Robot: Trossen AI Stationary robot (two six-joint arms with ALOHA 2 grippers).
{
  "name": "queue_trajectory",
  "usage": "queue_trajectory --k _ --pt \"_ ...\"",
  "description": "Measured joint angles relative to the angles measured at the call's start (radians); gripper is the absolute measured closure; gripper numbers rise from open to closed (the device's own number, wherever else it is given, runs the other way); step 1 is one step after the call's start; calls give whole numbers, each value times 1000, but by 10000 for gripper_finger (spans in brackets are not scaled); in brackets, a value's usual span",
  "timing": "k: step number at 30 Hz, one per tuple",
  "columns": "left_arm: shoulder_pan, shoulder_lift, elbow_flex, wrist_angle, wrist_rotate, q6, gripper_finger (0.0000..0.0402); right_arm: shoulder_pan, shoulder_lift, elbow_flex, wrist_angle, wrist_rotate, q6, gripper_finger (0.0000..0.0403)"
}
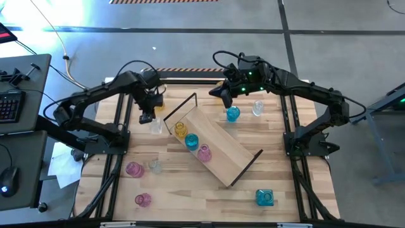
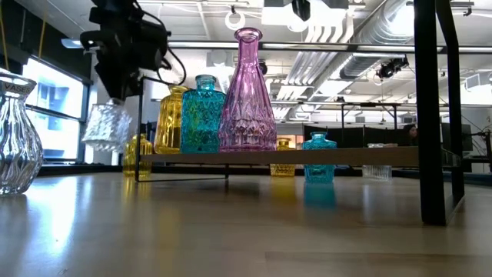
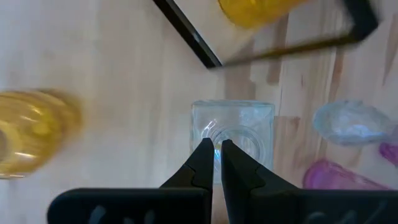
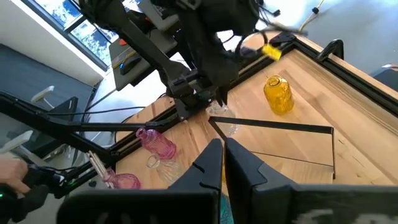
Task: Sort vases onto shelf
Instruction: Put the top left crystal vase on the shelf
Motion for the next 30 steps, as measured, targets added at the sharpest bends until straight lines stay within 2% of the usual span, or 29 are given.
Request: queue_trajectory --k 10,30 --pt "-34 0 -145 146 -61 -34 397 30 0 0 0 0 -1 403" --pt "-81 -5 -160 194 -154 -89 397 34 0 0 0 2 5 403"
